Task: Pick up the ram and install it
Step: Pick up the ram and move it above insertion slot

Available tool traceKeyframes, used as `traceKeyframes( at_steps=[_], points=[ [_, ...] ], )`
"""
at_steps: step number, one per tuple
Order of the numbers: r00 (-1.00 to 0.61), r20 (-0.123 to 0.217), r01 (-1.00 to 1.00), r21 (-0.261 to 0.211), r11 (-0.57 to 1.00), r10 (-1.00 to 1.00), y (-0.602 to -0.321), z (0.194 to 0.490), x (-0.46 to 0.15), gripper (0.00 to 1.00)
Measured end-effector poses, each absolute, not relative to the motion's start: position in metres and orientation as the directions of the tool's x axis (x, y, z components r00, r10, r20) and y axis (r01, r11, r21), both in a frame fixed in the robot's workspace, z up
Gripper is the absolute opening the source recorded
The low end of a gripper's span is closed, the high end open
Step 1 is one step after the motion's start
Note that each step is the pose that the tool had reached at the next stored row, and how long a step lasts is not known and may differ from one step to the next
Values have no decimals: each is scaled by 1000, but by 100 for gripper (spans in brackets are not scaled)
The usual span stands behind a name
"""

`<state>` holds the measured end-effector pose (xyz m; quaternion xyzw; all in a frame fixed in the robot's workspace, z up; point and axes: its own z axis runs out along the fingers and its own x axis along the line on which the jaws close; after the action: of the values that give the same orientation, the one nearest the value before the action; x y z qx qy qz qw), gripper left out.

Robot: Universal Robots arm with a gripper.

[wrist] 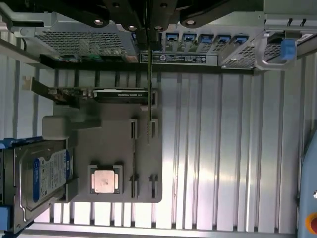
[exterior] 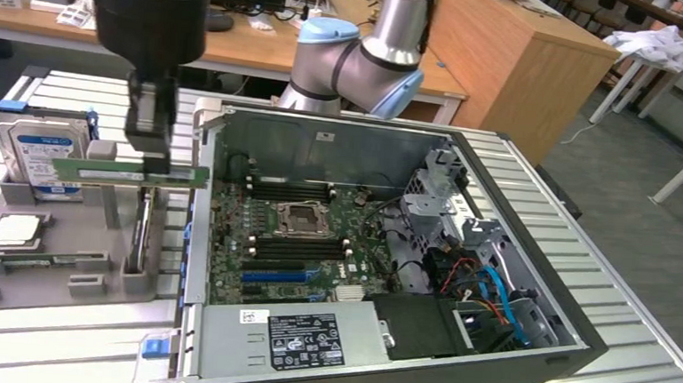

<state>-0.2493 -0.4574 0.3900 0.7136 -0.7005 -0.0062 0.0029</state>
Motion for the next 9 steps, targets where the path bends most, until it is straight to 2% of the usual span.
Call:
traceKeyframes(
  at_steps=[9],
  points=[
    [19,-5,-1000,13,-19,-1000,-457,390,-217,12]
  ],
)
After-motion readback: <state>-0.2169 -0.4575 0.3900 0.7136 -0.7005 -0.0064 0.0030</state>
